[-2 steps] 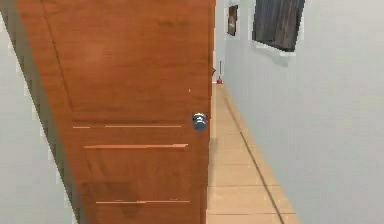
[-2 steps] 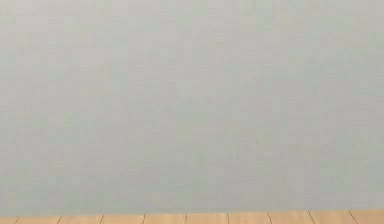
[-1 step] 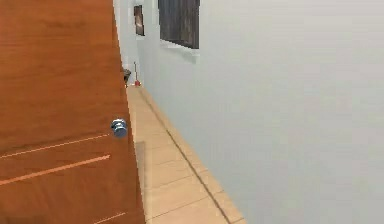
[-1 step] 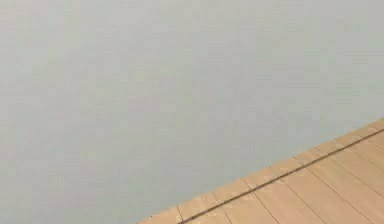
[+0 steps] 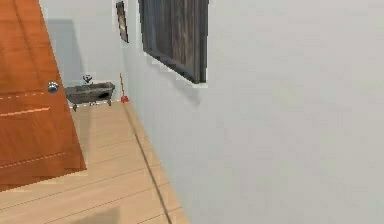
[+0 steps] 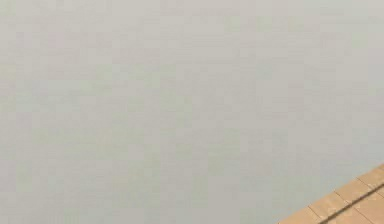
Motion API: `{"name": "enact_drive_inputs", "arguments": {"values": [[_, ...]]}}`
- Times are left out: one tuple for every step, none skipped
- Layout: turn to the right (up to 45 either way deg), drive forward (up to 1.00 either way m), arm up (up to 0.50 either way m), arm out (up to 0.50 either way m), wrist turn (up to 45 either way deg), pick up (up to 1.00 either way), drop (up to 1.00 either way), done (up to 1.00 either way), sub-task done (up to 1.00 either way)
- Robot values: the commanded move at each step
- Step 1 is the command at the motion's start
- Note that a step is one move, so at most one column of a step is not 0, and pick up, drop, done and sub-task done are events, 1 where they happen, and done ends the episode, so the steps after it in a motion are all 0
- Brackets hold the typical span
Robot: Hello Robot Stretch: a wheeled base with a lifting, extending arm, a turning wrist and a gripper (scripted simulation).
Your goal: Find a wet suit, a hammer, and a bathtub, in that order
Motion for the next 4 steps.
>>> {"name": "enact_drive_inputs", "arguments": {"values": [[-21.0,0.0,0.0,0.0,0.0,0.0,0.0,0.0,0.0],[0.0,1.0,0.0,0.0,0.0,0.0,0.0,0.0,0.0],[0.0,1.0,0.0,0.0,0.0,0.0,0.0,0.0,0.0],[-6.0,0.0,0.0,0.0,0.0,0.0,0.0,0.0,0.0]]}}
